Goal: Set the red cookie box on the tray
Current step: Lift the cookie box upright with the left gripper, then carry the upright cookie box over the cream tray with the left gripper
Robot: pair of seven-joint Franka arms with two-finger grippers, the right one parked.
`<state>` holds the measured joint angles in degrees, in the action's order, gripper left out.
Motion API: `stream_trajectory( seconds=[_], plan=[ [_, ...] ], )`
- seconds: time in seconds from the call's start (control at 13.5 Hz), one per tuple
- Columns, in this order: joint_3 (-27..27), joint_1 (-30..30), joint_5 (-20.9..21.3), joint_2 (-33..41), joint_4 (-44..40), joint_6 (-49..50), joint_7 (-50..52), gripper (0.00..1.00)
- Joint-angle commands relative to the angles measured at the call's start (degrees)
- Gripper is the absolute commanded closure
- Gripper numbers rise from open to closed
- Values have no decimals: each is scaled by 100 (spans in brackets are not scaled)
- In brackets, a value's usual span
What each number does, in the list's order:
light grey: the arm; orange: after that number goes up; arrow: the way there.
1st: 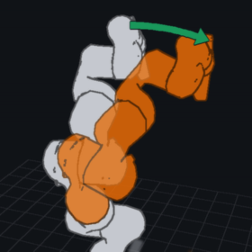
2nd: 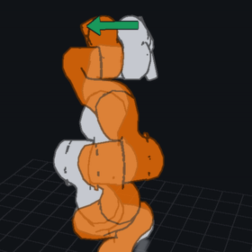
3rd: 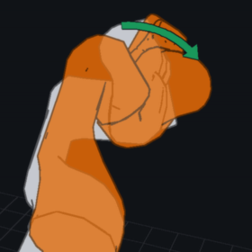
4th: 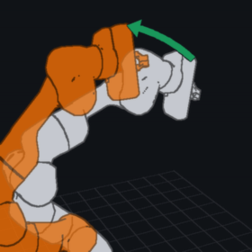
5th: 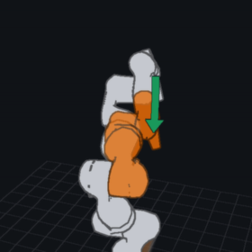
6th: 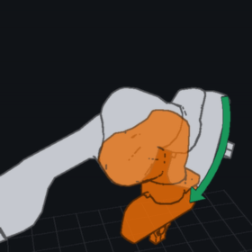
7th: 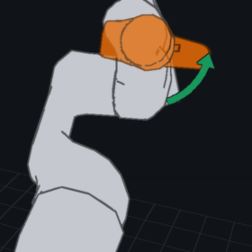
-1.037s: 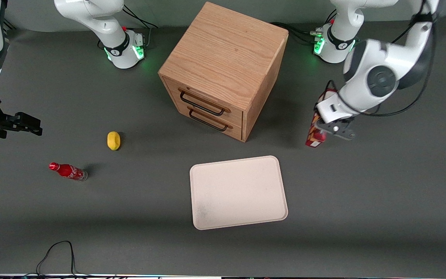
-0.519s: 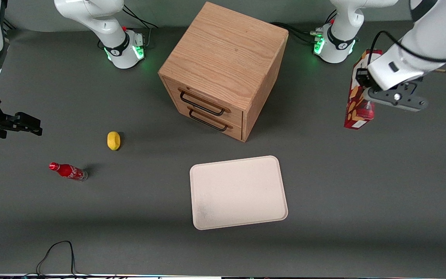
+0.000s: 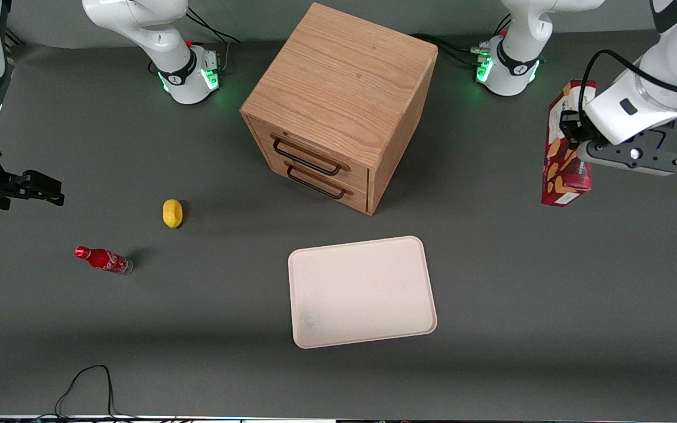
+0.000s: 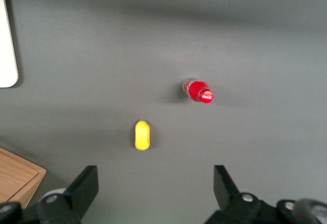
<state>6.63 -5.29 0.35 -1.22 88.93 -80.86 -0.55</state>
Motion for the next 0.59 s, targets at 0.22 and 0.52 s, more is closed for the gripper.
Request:
stream_trajectory(
  seconds=[0.22,0.52],
  plan=[
    [224,-507,-26,-1975,-1955,-68,1696,100],
    [216,-1271,27,-3610,-3538,-411,2663,100]
  ],
)
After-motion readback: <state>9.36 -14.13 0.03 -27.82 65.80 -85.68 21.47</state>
